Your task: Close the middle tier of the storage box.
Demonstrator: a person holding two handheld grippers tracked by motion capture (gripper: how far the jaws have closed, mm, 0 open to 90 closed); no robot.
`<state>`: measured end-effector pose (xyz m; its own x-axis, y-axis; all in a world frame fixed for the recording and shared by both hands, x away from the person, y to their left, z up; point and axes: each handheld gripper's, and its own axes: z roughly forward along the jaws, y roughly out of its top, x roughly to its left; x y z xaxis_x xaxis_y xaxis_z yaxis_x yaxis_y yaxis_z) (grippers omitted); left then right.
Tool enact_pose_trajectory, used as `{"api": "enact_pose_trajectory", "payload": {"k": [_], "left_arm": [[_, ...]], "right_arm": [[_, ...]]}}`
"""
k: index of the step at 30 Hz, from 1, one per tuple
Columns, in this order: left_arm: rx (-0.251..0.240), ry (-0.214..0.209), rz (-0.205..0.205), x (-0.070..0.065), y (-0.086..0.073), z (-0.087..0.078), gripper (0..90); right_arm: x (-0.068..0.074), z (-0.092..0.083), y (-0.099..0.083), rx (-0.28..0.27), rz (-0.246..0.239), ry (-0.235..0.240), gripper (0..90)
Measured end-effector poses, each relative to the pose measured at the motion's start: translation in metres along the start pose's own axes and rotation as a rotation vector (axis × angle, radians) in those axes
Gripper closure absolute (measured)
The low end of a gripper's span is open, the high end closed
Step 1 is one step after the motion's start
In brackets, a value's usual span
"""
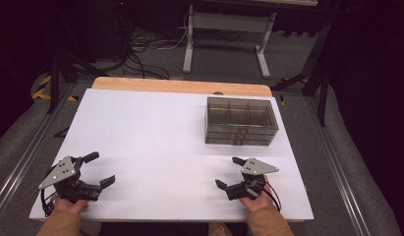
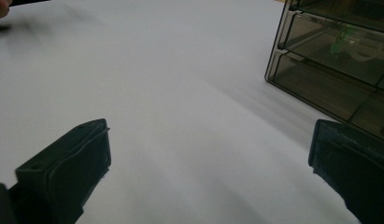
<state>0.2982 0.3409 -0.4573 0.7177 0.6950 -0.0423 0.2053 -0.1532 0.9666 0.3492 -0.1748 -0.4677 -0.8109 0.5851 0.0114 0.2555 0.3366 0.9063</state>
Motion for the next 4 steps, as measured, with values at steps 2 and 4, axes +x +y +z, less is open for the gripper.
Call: {"api": "enact_pose_trajectory", "payload": {"k": [2,4], "left_arm": [[0.001,0.000,-0.010,-0.0009,-0.0002,0.0001,0.2],[0.000,0.000,-0.001,-0.0003,-0.0002,0.0001,0.2]], "right_arm": [[0.0000,-0.0001,0.0000,-0.001,0.000,-0.001,0.0],[0.0001,0.0000,0.0000,-0.001,0.000,-0.001,0.0]]}}
